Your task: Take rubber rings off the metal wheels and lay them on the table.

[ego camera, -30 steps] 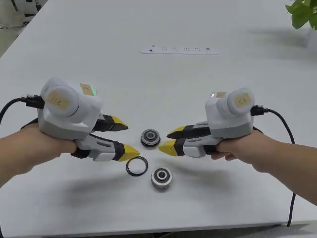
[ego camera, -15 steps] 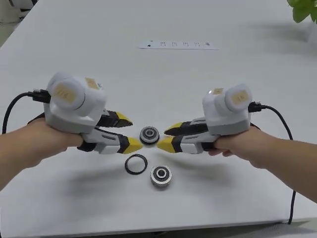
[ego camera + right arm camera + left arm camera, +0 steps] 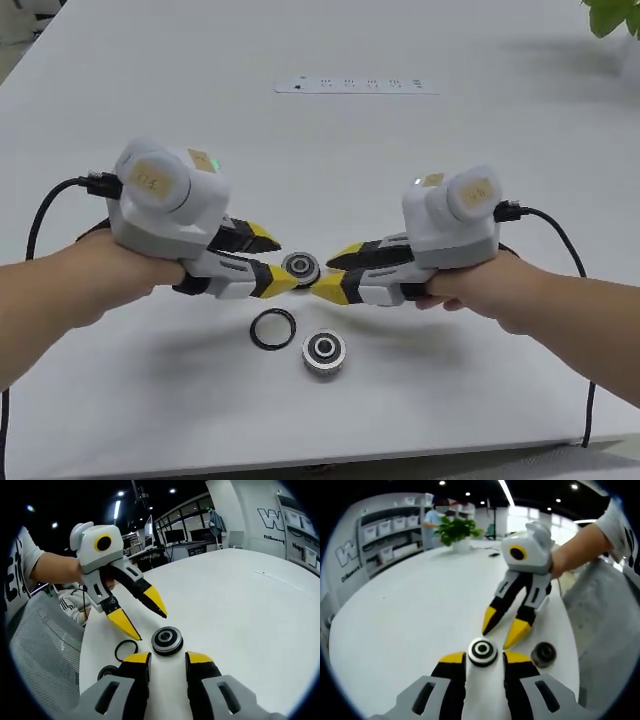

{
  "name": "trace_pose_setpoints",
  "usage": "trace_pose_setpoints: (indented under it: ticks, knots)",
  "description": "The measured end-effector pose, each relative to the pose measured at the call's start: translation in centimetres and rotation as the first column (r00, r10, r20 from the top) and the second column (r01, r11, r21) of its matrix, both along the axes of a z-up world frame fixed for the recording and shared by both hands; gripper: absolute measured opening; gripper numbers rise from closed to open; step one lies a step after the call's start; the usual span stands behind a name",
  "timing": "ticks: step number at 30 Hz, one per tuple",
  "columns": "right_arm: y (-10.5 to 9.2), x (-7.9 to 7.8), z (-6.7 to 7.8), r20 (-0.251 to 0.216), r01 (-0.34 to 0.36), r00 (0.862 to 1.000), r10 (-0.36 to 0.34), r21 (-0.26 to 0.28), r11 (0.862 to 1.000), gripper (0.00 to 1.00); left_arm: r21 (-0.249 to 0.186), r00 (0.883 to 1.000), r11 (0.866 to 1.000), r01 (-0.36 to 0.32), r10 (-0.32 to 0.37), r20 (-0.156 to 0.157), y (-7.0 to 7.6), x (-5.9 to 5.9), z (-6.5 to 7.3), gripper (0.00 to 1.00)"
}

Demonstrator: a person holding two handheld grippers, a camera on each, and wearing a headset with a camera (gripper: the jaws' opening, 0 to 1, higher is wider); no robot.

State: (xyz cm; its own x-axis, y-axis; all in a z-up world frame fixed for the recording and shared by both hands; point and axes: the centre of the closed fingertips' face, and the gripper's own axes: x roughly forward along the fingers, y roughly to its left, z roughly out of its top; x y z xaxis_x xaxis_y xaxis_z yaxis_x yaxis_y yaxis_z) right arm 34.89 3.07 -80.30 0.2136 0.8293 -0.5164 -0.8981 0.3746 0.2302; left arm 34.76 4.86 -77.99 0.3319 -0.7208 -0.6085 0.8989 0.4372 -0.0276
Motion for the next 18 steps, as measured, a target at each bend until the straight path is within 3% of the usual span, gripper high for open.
trace_pose_setpoints:
  ticks: [18]
  knots:
    - [-0.2, -0.1, -0.1, -0.002, 0.004, 1.000, -0.004, -0.001, 1.000, 0.24, 0.029, 1.000, 0.999, 0.022, -0.022, 0.001, -1.4, 0.4, -1.1, 0.21]
